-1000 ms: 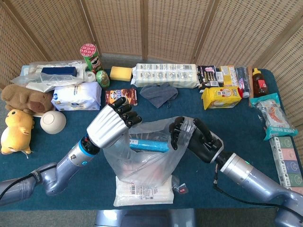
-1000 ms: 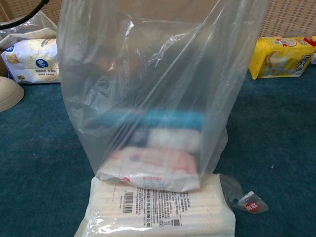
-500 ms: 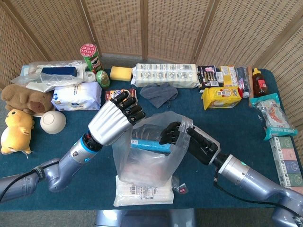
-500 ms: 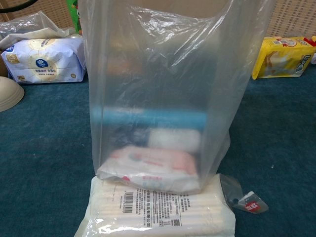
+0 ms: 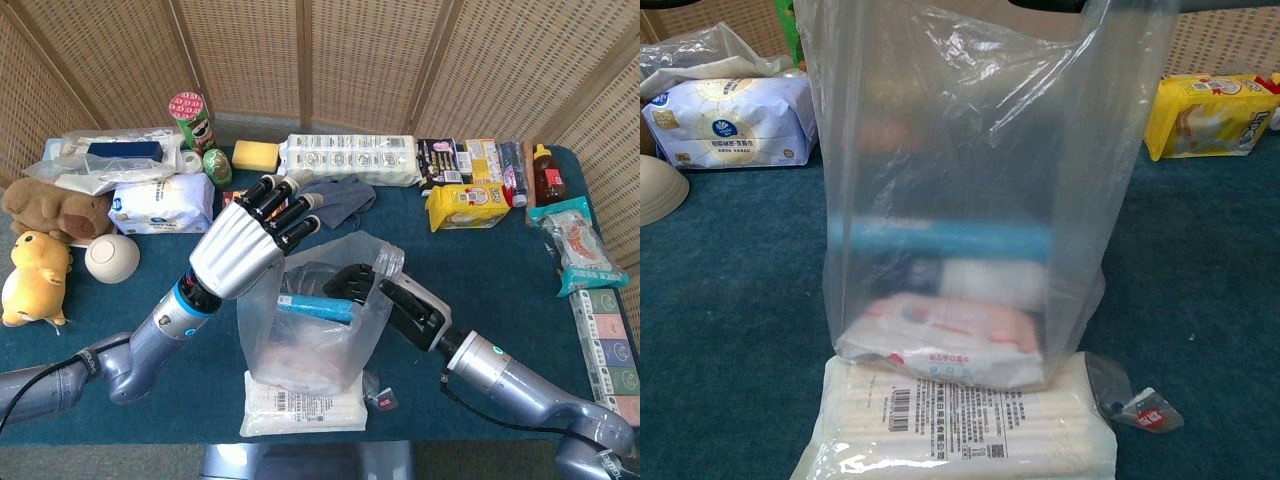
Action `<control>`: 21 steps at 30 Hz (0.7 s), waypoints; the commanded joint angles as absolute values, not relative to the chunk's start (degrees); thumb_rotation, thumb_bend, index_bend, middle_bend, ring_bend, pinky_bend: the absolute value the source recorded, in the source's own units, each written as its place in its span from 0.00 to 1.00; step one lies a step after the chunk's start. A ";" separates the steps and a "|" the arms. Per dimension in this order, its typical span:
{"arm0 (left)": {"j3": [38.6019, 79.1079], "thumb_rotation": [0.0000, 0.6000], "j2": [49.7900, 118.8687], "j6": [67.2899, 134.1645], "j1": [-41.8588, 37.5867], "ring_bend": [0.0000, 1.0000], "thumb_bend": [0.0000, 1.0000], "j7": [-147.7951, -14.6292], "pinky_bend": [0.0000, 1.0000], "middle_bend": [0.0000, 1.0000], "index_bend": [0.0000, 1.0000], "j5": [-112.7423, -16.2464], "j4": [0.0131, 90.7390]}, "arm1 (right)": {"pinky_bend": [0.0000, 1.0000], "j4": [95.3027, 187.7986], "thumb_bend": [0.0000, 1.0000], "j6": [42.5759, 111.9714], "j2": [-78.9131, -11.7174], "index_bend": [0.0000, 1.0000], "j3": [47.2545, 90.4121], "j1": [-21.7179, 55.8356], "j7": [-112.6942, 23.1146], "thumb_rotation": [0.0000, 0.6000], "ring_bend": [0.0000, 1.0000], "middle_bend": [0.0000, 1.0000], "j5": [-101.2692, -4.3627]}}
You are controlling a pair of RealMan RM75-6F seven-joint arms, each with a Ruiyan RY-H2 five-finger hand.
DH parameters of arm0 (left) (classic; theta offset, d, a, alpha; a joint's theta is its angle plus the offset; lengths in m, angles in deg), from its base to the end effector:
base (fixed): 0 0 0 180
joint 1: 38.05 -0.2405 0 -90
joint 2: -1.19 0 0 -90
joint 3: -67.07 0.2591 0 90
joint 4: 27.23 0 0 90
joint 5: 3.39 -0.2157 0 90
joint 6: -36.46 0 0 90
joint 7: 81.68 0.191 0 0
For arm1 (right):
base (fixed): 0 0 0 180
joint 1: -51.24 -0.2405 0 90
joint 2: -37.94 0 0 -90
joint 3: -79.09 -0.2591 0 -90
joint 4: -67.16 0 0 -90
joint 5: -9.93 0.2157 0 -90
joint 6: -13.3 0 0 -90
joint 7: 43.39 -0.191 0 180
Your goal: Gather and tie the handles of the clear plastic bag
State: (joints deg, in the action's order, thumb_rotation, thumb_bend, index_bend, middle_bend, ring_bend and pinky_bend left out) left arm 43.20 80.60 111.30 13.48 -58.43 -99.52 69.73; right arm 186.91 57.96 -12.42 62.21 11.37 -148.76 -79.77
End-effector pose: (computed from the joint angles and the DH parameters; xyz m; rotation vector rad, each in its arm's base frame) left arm 0.0684 0.3534 0.1166 -1.6863 0.0127 -1.6810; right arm -0.0352 -0.3124 0.0997 -0.8137 2.3228 -1.2782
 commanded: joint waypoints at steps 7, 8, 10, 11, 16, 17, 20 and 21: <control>43.05 1.00 80.77 110.74 14.72 0.19 0.12 -57.48 0.33 0.36 0.43 -97.96 70.13 | 0.10 187.35 0.08 59.50 -16.88 0.32 61.95 9.48 -137.93 0.43 0.21 0.30 -72.46; 43.05 1.00 80.80 110.70 14.91 0.19 0.12 -57.47 0.33 0.36 0.43 -97.88 70.22 | 0.10 187.34 0.08 59.52 -17.35 0.32 61.78 9.27 -136.66 0.43 0.21 0.30 -71.51; 43.03 1.00 80.77 110.66 15.21 0.19 0.12 -57.45 0.33 0.36 0.43 -97.85 70.23 | 0.10 187.39 0.08 59.51 -17.93 0.31 61.55 9.04 -135.04 0.43 0.20 0.30 -70.21; 43.06 1.00 80.71 110.66 15.40 0.19 0.12 -57.43 0.33 0.36 0.43 -97.94 70.29 | 0.10 187.34 0.08 59.51 -18.31 0.31 61.35 8.88 -134.00 0.43 0.20 0.30 -69.36; 43.12 1.00 80.45 110.74 15.84 0.19 0.12 -57.17 0.33 0.35 0.42 -97.95 70.77 | 0.09 187.18 0.08 59.38 -19.43 0.31 60.44 8.47 -131.15 0.42 0.20 0.30 -66.43; 43.12 1.00 80.34 110.66 15.96 0.19 0.12 -57.05 0.33 0.35 0.42 -97.85 70.84 | 0.09 187.20 0.08 59.26 -19.66 0.31 60.22 8.41 -130.61 0.42 0.20 0.30 -65.79; 42.93 1.00 80.11 110.40 16.38 0.19 0.11 -56.79 0.33 0.35 0.42 -97.50 70.99 | 0.09 187.08 0.08 58.81 -20.15 0.31 59.72 8.29 -129.35 0.42 0.20 0.30 -64.40; 42.83 1.00 80.08 110.30 16.54 0.19 0.11 -56.67 0.33 0.35 0.42 -97.33 71.03 | 0.09 187.09 0.08 58.72 -20.30 0.31 59.57 8.29 -129.04 0.42 0.20 0.30 -64.06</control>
State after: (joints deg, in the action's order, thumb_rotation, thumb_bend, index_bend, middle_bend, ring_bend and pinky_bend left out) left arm 42.90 80.12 110.38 16.45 -56.76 -97.43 70.99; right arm 187.14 58.93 -20.02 59.85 8.37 -129.45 -64.49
